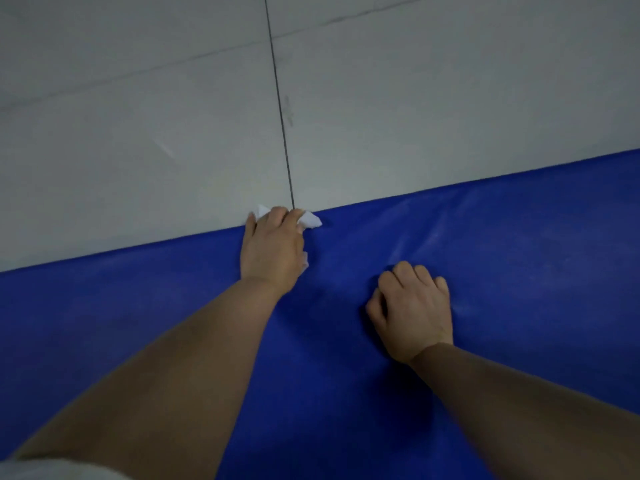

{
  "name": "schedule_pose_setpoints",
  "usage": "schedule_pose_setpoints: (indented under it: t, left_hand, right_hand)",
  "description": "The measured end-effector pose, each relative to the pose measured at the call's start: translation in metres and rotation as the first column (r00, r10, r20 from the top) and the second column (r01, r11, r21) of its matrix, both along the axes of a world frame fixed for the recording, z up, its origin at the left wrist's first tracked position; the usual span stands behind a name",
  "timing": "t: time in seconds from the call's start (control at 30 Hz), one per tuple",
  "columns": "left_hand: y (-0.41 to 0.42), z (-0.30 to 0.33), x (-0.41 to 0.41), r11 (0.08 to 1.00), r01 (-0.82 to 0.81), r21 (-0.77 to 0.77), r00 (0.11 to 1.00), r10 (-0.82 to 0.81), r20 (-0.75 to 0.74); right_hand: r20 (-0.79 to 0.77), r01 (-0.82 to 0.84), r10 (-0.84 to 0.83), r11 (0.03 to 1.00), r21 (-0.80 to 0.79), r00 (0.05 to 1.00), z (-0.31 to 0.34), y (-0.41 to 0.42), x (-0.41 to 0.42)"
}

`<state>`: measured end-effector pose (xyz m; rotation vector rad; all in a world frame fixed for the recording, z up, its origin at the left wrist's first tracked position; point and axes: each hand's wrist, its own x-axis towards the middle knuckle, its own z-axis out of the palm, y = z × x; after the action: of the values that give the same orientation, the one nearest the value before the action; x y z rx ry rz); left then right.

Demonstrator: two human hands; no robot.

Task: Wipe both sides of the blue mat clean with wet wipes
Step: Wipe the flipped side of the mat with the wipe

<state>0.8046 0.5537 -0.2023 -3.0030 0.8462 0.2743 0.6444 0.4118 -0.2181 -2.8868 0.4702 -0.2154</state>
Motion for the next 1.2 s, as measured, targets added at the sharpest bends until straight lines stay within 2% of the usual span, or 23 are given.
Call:
schedule_pose_setpoints:
  t: [0.07,0.2,0.3,0.37,0.43,0.53,0.6,0.63,0.67,0.8,0.93,1.0,1.07,1.13,1.2]
  left_hand:
    - [0.020,0.000,0.009,0.998,0.052,0.028,0.999,-0.052,0.014]
    - [0.074,-0.003,0.022,0.999,0.043,0.017,0.998,-0.044,0.055]
    - [0.095,-0.013,0.026,0.997,0.023,-0.069,0.999,-0.020,0.045]
    - [0.094,-0.019,0.029,0.991,0.043,-0.125,0.998,-0.036,0.060]
    - [0.095,-0.023,0.033,0.982,0.052,-0.180,0.996,-0.038,0.081]
    - [0.096,-0.023,0.036,0.976,0.052,-0.211,0.996,-0.036,0.080]
    - [0.097,-0.020,0.036,0.975,0.074,-0.211,0.996,-0.060,0.072]
    - [0.097,-0.019,0.037,0.972,0.091,-0.216,0.995,-0.079,0.064]
    - [0.098,-0.018,0.039,0.970,0.107,-0.221,0.994,-0.096,0.058]
    - [0.133,-0.007,0.052,0.977,0.155,-0.148,0.987,-0.147,0.059]
    - [0.225,0.000,0.080,0.992,0.114,0.046,0.983,-0.119,0.138]
    - [0.254,0.000,0.087,0.999,0.046,-0.021,0.996,-0.044,0.075]
    - [0.251,0.000,0.084,0.994,0.022,-0.109,1.000,-0.020,0.021]
    - [0.228,0.000,0.080,0.980,0.114,-0.163,0.993,-0.105,0.061]
    - [0.203,0.003,0.072,0.954,0.172,-0.247,0.985,-0.168,0.035]
  right_hand:
    - [0.022,0.011,-0.011,1.000,-0.015,1.000,-0.001,-0.001,0.000]
    - [0.042,0.024,-0.021,0.997,-0.067,0.999,-0.003,0.003,-0.001]
    - [0.044,0.039,-0.035,0.995,-0.091,0.998,-0.003,0.005,0.000]
    - [0.078,0.115,-0.108,0.989,-0.090,0.991,0.004,0.012,-0.002]
    - [0.161,0.078,-0.078,0.997,0.002,0.984,0.016,0.056,0.012]
    - [0.238,-0.210,0.153,0.949,0.237,0.959,0.017,0.179,0.047]
    - [0.267,-0.164,0.056,0.901,0.401,0.962,0.010,0.232,0.064]
    - [0.267,-0.108,-0.010,0.898,0.426,0.964,0.003,0.240,0.067]
    - [0.264,-0.069,-0.041,0.917,0.393,0.964,-0.005,0.241,0.068]
    - [0.182,-0.040,0.015,0.991,0.131,0.983,-0.008,0.242,0.071]
    - [0.130,0.015,-0.025,0.997,0.079,0.991,-0.005,0.251,0.073]
    - [0.123,0.032,-0.042,0.996,0.077,0.992,-0.005,0.249,0.073]
    - [0.113,0.031,-0.038,0.998,0.061,0.993,-0.005,0.250,0.074]
    - [0.087,0.032,-0.036,0.998,0.048,0.996,-0.004,0.251,0.074]
    - [0.076,0.036,-0.038,0.999,0.030,0.996,-0.004,0.251,0.074]
